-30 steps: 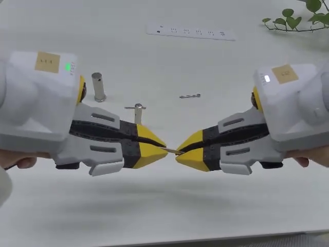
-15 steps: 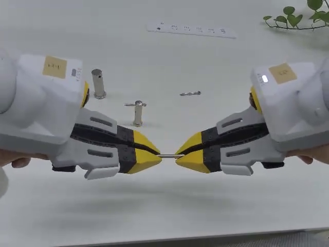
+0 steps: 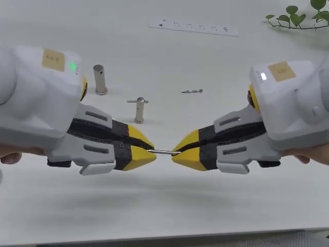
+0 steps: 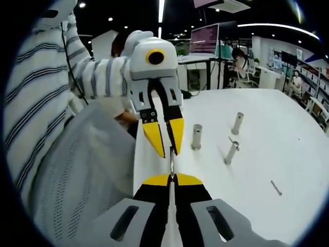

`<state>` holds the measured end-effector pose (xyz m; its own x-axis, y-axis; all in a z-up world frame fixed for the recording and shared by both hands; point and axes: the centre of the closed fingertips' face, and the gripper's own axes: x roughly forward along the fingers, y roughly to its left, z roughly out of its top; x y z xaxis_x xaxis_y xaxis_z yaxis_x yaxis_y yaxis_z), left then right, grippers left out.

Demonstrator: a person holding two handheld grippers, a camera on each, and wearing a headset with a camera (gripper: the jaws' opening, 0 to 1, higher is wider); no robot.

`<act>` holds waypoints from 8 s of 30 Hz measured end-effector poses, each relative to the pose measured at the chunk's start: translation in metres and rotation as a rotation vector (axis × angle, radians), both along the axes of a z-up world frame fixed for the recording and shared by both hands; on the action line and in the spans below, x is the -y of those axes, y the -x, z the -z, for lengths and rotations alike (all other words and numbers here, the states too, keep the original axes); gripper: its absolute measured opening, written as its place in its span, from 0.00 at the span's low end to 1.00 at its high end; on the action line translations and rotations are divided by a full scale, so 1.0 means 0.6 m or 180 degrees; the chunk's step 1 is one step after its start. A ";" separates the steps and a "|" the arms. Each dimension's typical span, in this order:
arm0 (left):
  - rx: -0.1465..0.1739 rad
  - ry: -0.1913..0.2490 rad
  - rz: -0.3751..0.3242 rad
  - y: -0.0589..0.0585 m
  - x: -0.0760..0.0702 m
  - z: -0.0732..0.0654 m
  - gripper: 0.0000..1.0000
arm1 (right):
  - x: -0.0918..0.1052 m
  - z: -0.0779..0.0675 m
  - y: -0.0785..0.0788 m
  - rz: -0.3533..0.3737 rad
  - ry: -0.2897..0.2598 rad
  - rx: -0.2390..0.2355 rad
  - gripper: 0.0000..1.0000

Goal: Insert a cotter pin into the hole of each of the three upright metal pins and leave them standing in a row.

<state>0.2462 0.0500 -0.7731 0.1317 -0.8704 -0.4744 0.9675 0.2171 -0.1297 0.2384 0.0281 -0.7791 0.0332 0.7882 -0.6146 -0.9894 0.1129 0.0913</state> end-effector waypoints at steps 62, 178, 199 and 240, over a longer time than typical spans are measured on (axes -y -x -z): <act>-0.0115 -0.0093 -0.1455 -0.103 -0.125 0.115 0.17 | -0.086 0.062 -0.091 0.0527 0.0174 -0.0131 0.04; -0.0019 -0.0068 -0.1584 -0.112 -0.118 0.128 0.12 | -0.145 0.061 -0.106 0.0485 0.0122 0.0010 0.07; 0.0173 -0.0251 -0.1569 -0.108 -0.138 0.124 0.55 | -0.173 0.052 -0.111 0.0443 -0.0059 0.0108 0.23; -0.0014 0.0116 -0.1773 -0.099 -0.146 0.083 0.99 | -0.189 0.067 -0.106 0.0156 -0.0021 0.0291 0.13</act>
